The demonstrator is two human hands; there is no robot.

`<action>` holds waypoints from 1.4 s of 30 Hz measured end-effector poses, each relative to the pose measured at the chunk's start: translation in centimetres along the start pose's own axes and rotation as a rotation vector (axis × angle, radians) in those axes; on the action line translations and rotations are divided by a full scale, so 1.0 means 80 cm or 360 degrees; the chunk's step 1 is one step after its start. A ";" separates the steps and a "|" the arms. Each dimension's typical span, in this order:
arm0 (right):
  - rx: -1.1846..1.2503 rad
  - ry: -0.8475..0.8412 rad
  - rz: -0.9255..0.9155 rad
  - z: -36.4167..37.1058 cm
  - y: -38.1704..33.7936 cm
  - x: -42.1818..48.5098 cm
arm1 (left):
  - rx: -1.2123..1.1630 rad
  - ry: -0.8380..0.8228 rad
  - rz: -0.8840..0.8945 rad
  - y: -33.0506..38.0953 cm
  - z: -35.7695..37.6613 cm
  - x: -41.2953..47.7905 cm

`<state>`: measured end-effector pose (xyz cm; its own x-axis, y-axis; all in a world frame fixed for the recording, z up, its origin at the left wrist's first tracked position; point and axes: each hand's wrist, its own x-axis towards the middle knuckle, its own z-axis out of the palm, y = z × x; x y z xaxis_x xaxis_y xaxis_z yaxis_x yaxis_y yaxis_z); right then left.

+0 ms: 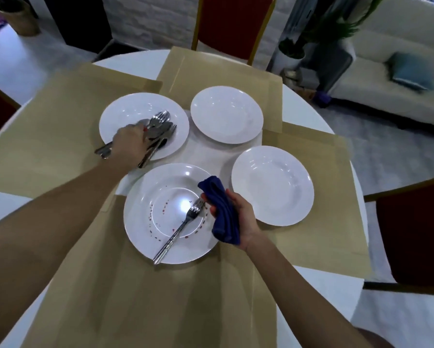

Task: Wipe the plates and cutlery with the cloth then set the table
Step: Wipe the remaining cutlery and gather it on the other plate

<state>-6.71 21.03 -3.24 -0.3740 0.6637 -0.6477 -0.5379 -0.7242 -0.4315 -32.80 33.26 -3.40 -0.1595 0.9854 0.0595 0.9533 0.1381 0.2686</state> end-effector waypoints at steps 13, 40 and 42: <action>-0.0147 0.0142 0.0007 0.005 -0.006 -0.012 | 0.0594 -0.0818 0.0305 0.064 0.018 -0.242; -0.0904 0.0236 -0.0240 0.066 -0.007 -0.110 | -0.0964 -0.0339 0.0059 0.100 -0.092 -0.308; -0.0879 0.0225 -0.0306 0.067 -0.012 -0.112 | -0.0903 -0.0325 0.0108 0.101 -0.096 -0.306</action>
<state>-6.88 16.74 6.33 -0.1844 0.7884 -0.5868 -0.0994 -0.6090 -0.7869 -23.15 9.48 4.71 0.0028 0.9971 -0.0765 0.6649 0.0553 0.7449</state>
